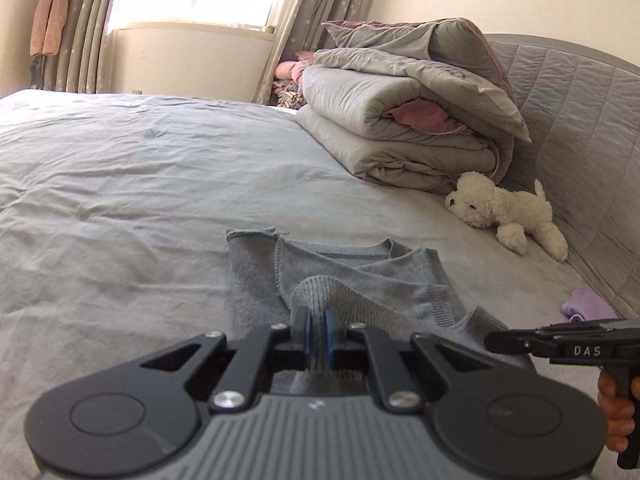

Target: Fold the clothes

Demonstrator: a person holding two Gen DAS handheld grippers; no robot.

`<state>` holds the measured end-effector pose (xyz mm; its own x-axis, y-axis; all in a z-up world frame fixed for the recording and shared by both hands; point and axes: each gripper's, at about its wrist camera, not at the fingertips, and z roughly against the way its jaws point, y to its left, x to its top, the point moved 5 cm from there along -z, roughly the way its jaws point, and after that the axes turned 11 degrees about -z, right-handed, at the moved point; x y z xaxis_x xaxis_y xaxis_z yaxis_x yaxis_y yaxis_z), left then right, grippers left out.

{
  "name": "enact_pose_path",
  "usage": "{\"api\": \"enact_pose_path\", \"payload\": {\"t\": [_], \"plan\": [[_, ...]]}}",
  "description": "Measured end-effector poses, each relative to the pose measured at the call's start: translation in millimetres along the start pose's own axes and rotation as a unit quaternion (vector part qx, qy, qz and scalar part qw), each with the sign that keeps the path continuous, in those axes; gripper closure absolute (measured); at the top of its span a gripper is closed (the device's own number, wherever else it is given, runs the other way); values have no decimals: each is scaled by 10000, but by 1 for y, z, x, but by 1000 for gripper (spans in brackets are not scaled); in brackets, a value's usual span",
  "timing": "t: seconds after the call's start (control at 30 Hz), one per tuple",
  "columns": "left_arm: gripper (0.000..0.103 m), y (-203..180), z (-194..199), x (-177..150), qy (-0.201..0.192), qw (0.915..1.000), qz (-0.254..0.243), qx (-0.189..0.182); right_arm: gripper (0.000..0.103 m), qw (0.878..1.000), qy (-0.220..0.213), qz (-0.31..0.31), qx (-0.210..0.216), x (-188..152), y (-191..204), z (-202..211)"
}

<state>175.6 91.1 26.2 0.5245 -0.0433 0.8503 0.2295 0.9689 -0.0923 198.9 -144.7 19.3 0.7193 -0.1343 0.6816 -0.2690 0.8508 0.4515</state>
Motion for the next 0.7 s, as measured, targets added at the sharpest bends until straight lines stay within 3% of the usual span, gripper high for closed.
{"api": "enact_pose_path", "payload": {"t": [0.07,0.17,0.23,0.3,0.33,0.37,0.4,0.5,0.53,0.57,0.7], "plan": [[96,6,-2,-7,99,9997,203,-35,94,9999,-83,105,32,2,2,0],[96,11,13,-3,-142,9981,544,-238,94,9974,-393,246,551,8,18,19],[95,15,10,-4,-108,9976,667,-164,94,9980,-443,125,427,13,16,18],[94,17,-1,-16,193,9972,724,-28,93,9994,-230,-189,-149,8,-2,1],[94,19,-6,-21,344,9964,772,6,82,9985,-117,-335,-414,5,-11,-7],[90,21,-10,-26,464,9954,834,45,82,9970,11,-454,-621,0,-19,-13],[78,25,-9,-28,485,9943,947,81,82,9955,102,-578,-748,-5,-25,-17],[63,37,4,-23,394,9900,1356,16,70,9944,75,-983,-373,-3,-21,-2],[62,40,9,-22,363,9883,1482,-4,56,9937,73,-1084,-261,-3,-18,4],[59,42,15,-23,365,9867,1584,-19,50,9936,91,-1101,-220,-6,-15,10],[56,40,33,-36,591,9839,1685,-39,49,9928,256,-1143,-252,-20,-6,27]]}}
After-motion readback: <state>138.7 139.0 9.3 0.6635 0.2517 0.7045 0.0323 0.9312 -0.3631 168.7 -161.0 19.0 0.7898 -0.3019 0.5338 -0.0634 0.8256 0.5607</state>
